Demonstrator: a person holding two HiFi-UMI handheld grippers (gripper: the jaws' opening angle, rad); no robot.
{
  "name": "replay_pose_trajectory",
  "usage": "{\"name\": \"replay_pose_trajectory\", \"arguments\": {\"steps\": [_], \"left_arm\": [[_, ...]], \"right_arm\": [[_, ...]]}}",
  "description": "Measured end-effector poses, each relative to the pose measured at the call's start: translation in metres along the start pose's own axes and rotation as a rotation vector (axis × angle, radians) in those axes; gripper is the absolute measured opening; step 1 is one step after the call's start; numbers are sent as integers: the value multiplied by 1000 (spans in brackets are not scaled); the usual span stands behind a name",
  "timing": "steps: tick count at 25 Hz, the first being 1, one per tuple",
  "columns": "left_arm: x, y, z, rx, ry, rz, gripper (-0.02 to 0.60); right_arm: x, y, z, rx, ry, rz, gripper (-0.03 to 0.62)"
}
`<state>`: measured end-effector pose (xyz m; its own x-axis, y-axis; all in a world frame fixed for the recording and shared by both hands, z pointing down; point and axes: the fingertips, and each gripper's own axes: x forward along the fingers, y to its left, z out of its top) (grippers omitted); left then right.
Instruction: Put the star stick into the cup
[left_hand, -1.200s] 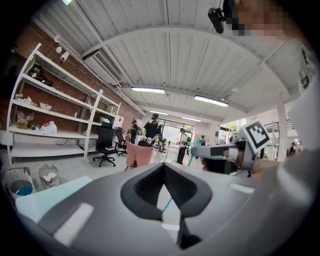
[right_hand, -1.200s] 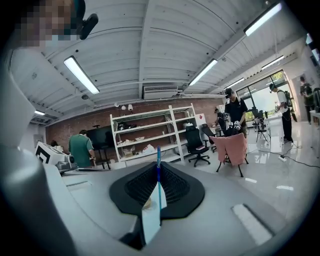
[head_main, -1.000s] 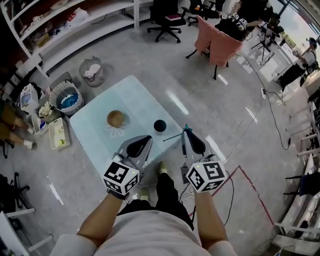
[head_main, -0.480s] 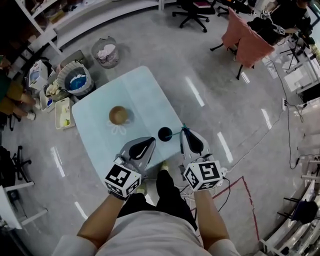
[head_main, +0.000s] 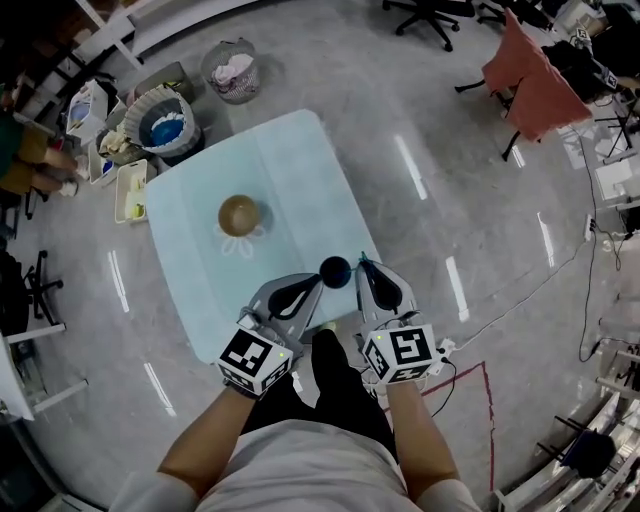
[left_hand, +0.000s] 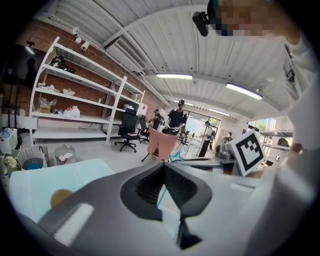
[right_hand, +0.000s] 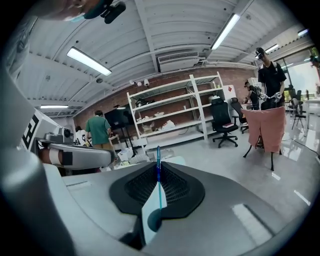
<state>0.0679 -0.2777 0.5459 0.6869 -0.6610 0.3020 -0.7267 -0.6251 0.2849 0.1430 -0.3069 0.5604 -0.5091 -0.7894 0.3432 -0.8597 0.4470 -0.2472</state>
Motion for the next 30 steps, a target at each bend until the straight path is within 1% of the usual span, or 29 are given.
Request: {"name": "replay_pose_trajectory", "arguments": {"steps": [7, 14, 20, 25, 30], "left_arm": [[9, 16, -22, -43, 20, 40, 6], [15, 23, -44, -75, 45, 51, 6], [17, 25, -56, -100, 60, 58, 6], [16, 27, -61, -107, 62, 56, 6], [18, 23, -63, -108, 70, 50, 6]], "right_arm": [[22, 1, -33, -16, 57, 35, 29], [33, -2, -65, -19, 123, 41, 31], [40, 1, -86, -47, 200, 73, 34], [40, -3, -95, -62, 236, 41, 35], [32, -8, -93, -58, 233, 13, 35]]}}
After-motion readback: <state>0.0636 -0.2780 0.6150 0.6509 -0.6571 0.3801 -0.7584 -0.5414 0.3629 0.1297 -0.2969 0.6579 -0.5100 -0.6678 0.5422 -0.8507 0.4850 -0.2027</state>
